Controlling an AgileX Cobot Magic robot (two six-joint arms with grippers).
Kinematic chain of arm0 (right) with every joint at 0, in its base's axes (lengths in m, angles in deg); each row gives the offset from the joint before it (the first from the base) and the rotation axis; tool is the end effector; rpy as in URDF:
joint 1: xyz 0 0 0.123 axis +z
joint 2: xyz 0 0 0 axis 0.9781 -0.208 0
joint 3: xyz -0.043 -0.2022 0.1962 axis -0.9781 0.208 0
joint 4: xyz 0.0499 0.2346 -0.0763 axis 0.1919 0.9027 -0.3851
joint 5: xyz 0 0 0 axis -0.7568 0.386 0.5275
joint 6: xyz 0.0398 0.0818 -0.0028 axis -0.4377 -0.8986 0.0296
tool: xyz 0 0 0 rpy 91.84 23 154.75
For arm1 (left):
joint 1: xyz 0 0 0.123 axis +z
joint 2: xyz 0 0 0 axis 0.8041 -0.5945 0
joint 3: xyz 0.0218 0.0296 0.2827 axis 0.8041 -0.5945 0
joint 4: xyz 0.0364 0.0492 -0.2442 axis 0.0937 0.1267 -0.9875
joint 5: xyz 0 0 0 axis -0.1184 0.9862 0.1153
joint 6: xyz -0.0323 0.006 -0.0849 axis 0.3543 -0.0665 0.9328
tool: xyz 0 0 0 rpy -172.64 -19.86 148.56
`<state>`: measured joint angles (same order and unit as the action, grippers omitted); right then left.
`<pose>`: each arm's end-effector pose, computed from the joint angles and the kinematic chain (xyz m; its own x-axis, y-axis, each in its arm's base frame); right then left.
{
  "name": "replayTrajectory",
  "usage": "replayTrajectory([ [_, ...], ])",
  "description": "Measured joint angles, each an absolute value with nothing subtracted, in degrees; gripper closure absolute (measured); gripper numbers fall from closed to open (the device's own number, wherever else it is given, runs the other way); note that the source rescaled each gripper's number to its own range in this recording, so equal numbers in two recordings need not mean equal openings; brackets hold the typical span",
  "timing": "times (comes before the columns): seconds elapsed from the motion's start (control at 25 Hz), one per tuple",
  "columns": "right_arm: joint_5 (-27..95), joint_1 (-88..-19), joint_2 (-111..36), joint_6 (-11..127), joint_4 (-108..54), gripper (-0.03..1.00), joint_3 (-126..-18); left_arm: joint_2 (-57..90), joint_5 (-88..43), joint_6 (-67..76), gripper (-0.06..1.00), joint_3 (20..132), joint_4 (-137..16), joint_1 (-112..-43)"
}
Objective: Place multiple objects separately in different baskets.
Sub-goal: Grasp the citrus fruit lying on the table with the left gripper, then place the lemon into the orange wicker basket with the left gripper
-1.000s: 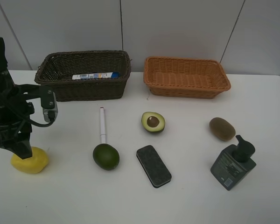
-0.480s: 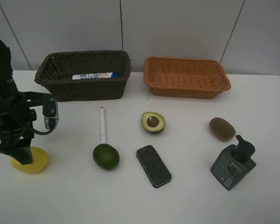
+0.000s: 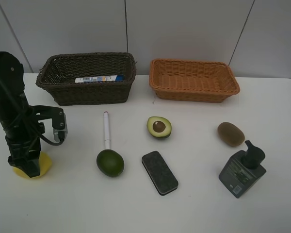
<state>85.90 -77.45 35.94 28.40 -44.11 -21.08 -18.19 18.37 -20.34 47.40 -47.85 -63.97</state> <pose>-0.0071 -0.0129 0.2802 -0.4374 0.0341 -0.8986 0.1336 0.9907 -0.0274 0.2806 -0.0527 0.1064 -0.3661 0.9292 0.0508 0.9239 0.3695 -0.0999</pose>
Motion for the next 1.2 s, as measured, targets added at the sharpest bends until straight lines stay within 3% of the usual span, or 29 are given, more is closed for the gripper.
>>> replayTrajectory([
  [0.44,85.9,-77.5,35.9,28.4,-44.1,-0.01,-21.1,-20.7,15.7,-13.7,-0.04,47.4,-48.4,-64.0],
  [0.52,85.9,-77.5,35.9,28.4,-44.1,-0.01,-21.1,-20.7,15.2,-12.1,0.06,47.4,-48.4,-64.0],
  [0.6,85.9,-77.5,35.9,28.4,-44.1,-0.01,-21.1,-20.8,15.0,-11.0,0.25,47.4,-48.1,-64.0],
  [0.92,85.9,-77.5,35.9,28.4,-44.1,-0.01,-21.1,-20.6,17.5,-3.8,0.25,49.6,-47.0,-64.0],
  [1.2,85.9,-77.5,35.9,28.4,-44.1,-0.01,-21.1,-14.8,24.4,15.9,0.25,65.2,-48.2,-64.0],
])
